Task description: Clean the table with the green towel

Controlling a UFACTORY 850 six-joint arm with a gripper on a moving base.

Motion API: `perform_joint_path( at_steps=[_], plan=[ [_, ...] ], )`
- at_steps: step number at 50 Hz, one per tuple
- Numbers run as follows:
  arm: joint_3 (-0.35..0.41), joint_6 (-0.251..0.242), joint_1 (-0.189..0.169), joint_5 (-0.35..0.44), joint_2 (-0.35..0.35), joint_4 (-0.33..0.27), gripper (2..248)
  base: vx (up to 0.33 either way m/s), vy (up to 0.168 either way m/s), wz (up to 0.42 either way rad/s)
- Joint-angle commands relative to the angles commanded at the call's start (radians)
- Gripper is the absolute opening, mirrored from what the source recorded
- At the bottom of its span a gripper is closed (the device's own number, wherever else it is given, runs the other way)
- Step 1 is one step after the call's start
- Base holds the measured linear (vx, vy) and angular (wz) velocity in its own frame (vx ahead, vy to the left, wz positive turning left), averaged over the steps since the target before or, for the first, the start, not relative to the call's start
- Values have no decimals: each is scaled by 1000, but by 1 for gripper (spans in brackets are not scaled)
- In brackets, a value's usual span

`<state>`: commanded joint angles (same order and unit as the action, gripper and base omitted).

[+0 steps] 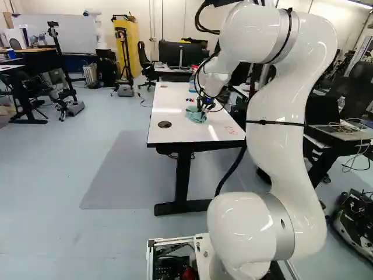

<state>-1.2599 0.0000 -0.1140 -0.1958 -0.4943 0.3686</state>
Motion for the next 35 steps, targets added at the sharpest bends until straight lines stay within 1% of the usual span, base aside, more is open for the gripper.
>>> perform_joint_path(
  at_steps=[16,35],
  plan=[
    [80,0,-5,0,60,0,30,0,0,0],
    [179,0,15,0,137,0,30,0,0,0]
  ],
)
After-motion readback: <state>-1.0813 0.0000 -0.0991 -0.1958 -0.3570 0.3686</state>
